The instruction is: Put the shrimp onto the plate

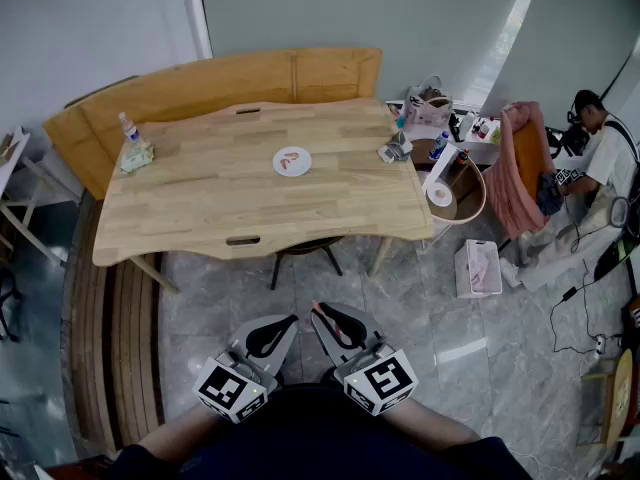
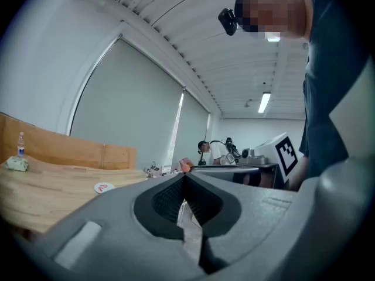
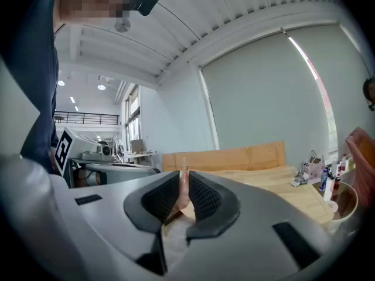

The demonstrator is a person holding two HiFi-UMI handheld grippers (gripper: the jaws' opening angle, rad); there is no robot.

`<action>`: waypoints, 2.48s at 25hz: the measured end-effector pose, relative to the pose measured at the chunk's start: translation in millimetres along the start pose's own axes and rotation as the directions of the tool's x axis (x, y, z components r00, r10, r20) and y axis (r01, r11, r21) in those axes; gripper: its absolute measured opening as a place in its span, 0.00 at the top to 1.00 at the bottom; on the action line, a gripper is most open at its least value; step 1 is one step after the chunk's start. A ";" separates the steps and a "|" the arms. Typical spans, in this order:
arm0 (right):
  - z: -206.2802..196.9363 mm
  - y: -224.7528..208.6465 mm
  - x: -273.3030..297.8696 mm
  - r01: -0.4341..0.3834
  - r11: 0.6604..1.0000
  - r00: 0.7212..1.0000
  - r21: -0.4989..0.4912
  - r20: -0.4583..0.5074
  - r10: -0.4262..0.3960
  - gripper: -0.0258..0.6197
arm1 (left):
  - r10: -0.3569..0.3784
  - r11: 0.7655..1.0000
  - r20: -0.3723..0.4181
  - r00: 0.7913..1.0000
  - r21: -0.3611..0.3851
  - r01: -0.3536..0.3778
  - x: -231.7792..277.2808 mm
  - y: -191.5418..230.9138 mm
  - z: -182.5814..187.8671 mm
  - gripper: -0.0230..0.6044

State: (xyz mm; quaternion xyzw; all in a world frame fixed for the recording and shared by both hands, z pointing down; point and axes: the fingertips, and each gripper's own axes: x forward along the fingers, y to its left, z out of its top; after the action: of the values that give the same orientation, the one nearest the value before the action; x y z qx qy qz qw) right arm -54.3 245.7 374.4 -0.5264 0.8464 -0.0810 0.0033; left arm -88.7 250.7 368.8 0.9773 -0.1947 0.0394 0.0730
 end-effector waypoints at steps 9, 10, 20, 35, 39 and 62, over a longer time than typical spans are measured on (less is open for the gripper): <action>-3.6 0.0 -1.4 -0.009 1.000 1.000 -0.004 0.002 0.009 0.87 | 0.003 1.000 -0.005 1.000 -0.002 -0.003 -1.0 -1.3 -5.9 0.96; -3.5 0.0 -2.0 -0.012 1.000 1.000 -0.003 0.002 0.012 0.87 | 0.003 1.000 -0.004 1.000 0.001 -0.003 -0.5 -2.1 -5.8 0.96; 0.6 -14.7 -9.1 -0.058 0.998 0.998 0.011 0.006 0.057 0.87 | 0.039 0.999 -0.014 0.999 0.010 -0.039 14.8 -8.0 -1.8 0.96; -5.2 -59.0 -3.5 -0.116 0.993 0.993 -0.006 -0.010 0.115 0.87 | 0.110 0.994 0.007 0.994 0.012 -0.110 53.2 -3.9 -6.0 0.96; -5.9 -76.9 15.1 -0.089 0.996 0.996 -0.004 -0.024 0.089 0.87 | 0.093 0.996 0.012 0.996 -0.004 -0.093 69.9 16.7 -4.7 0.96; 19.2 -166.9 233.8 0.112 0.993 0.991 0.029 -0.075 -0.109 0.87 | -0.106 0.994 0.008 0.994 -0.021 0.106 151.0 250.6 42.6 0.96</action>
State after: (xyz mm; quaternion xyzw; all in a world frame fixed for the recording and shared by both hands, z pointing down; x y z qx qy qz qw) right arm -8.2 -37.5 397.5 -0.5690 0.8140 -0.1145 -0.0236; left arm -44.4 -41.6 374.7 0.9856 -0.1432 0.0298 0.0848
